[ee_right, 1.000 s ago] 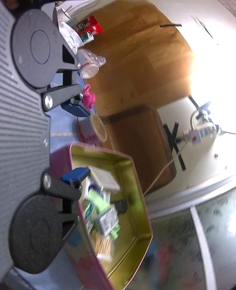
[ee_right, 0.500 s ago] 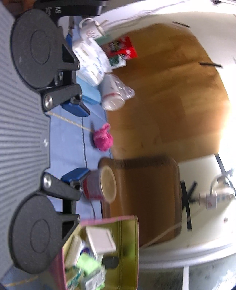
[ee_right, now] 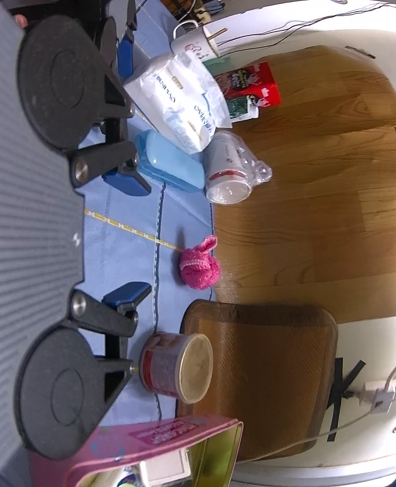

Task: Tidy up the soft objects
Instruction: 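Move the right tool toward the pink knitted toy and grasp it, then carry the pink toy into the tin box and open the right gripper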

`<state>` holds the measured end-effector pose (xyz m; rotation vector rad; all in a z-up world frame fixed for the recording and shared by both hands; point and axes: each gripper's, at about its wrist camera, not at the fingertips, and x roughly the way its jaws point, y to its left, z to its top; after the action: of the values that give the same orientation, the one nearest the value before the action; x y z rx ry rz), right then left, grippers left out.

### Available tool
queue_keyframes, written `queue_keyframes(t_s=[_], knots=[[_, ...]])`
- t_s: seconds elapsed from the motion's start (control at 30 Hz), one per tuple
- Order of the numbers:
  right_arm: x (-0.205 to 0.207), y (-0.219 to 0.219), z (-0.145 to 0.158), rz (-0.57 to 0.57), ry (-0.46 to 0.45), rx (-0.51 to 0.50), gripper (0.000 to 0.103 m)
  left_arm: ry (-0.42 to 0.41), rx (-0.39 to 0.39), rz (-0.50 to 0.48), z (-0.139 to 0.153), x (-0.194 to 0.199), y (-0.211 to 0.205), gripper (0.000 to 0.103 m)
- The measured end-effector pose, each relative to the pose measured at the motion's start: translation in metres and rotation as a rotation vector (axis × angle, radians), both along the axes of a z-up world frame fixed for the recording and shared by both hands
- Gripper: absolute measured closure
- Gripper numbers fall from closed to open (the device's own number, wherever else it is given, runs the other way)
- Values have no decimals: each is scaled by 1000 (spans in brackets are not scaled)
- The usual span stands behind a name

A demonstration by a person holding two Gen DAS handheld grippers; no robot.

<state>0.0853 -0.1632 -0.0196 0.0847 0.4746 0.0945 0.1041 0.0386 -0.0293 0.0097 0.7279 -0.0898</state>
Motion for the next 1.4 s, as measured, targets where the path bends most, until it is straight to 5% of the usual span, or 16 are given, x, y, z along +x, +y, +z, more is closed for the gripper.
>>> queue_keyframes(t_s=[0.53,0.8,0.87,1.1,1.4], knots=[[86,7,-5,-20,9,-92,39,-55,-113,-7,-5,0,9,0],[162,-5,-21,-110,139,-96,40,-49,-108,-11,-7,1,8,0],[167,-5,-24,-88,169,-87,53,-49,-104,-11,-7,1,7,0],[115,3,-24,4,172,-119,57,-45,-79,-21,-9,1,3,0],[-21,0,-26,135,148,-79,61,-38,37,-50,-14,-8,-17,0]])
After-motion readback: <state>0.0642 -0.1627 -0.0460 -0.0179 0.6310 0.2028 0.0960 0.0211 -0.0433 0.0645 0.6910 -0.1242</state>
